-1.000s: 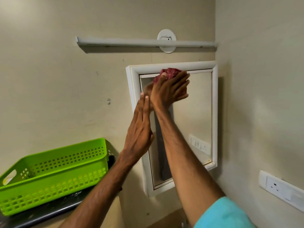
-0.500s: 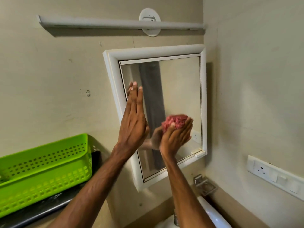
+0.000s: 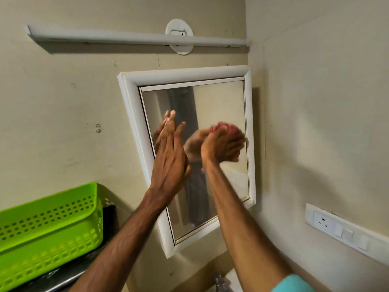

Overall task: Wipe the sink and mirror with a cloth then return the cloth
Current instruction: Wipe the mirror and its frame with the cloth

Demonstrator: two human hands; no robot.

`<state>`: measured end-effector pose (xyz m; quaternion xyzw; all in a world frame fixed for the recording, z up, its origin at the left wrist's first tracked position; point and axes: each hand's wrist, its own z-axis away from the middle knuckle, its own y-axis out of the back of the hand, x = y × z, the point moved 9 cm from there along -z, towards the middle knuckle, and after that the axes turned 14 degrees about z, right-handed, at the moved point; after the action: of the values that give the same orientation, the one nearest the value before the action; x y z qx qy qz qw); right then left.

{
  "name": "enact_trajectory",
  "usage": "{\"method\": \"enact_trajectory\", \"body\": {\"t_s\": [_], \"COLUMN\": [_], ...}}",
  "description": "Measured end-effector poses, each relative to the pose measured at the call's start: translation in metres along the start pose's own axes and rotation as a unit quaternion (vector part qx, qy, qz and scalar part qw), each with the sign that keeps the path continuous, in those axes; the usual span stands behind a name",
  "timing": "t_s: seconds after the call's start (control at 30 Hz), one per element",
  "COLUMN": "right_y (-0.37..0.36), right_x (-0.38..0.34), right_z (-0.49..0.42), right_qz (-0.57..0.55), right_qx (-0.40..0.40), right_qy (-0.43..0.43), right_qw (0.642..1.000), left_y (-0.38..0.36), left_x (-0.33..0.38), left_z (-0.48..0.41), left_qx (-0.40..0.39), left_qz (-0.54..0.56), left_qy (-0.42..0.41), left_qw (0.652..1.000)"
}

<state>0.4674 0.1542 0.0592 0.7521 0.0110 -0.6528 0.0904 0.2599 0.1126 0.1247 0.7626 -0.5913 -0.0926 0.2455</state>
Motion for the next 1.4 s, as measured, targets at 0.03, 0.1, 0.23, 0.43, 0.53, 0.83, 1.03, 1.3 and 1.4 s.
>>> {"method": "enact_trajectory", "body": {"t_s": [0.03,0.1,0.23,0.43,0.53,0.83,1.03,1.3,1.4], "right_y": [0.006,0.016,0.031,0.015,0.006,-0.012,0.011,0.042,0.040], "right_x": [-0.038,-0.109,-0.154,-0.013,0.083,0.172,0.036,-0.190,-0.179], "right_z": [-0.006,-0.010,0.018,0.013,-0.008,-0.046,-0.073,-0.041,-0.035], "right_qz": [0.001,0.007,0.005,0.002,0.017,-0.100,-0.191,-0.012,0.002], "right_qx": [0.009,0.036,0.134,0.148,0.121,0.016,0.071,0.103,0.110], "right_qy": [0.030,0.132,0.380,0.348,0.196,-0.209,-0.221,0.473,0.571], "right_qw": [1.000,0.990,0.915,0.926,0.973,0.973,0.954,0.875,0.813], "left_y": [0.000,-0.001,-0.002,-0.008,-0.013,-0.036,-0.041,-0.043,-0.049], "left_x": [-0.001,-0.003,0.001,0.005,0.003,0.021,0.029,0.021,0.014], "left_z": [-0.001,-0.004,-0.008,-0.012,-0.014,-0.024,-0.037,-0.040,-0.039], "left_qx": [0.001,0.005,0.023,0.055,0.051,0.046,0.027,0.046,0.037], "left_qz": [-0.006,-0.011,-0.002,-0.030,-0.041,-0.006,0.026,-0.008,-0.019], "left_qy": [-0.003,0.002,-0.014,-0.003,-0.010,-0.004,-0.010,-0.009,-0.001], "left_qw": [1.000,1.000,1.000,0.998,0.998,0.999,0.999,0.999,0.999]}}
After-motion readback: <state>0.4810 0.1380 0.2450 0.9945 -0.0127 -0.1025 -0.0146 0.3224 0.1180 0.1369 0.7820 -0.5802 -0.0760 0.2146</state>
